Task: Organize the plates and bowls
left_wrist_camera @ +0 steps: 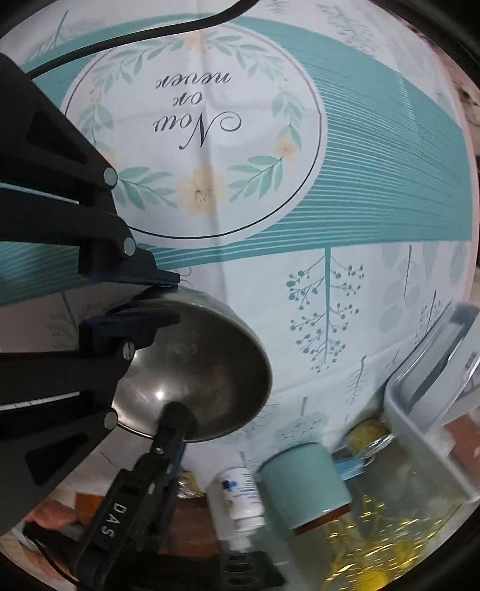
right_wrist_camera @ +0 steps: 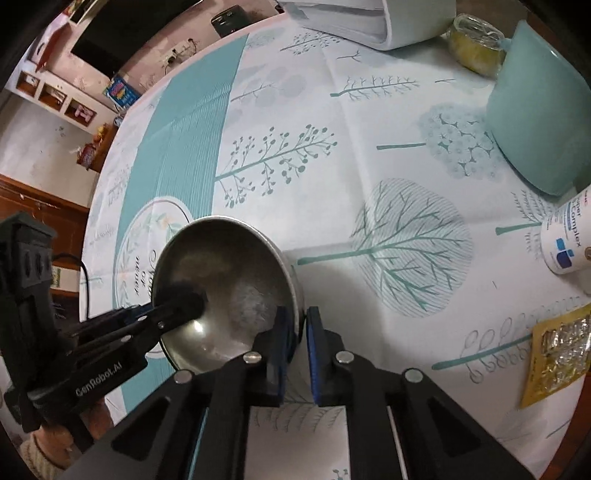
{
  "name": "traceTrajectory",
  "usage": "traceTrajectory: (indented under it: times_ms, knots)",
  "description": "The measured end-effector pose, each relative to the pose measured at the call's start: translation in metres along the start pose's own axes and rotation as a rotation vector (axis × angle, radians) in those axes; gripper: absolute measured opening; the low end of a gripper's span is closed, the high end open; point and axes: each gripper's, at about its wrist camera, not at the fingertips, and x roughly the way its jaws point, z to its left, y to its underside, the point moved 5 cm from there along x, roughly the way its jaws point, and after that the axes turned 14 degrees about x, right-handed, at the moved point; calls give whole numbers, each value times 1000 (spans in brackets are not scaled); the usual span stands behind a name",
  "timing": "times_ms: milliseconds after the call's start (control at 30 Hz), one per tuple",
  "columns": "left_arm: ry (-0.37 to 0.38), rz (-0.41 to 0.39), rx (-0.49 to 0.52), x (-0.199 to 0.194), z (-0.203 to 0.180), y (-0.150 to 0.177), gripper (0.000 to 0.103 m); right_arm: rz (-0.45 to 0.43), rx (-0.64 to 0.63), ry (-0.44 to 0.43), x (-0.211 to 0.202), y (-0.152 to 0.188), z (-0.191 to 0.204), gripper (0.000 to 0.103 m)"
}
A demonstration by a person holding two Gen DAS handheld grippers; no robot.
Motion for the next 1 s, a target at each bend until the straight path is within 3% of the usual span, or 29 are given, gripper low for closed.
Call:
traceTrajectory:
  times_ms: [267, 500, 733, 1000]
  knots:
    - [25, -5, 17, -43, -13, 14, 13, 15, -12, -43, -27, 15, 5, 8]
    - [13, -32, 70, -101, -41, 41, 14, 7, -50, -72, -75, 50, 14, 8]
    - [22, -23, 92, -154, -80, 96, 14, 12, -74, -92, -123, 101, 14, 8]
    - [16, 5, 93, -196, -119, 177, 14, 15, -168, -79, -168, 183, 12, 8]
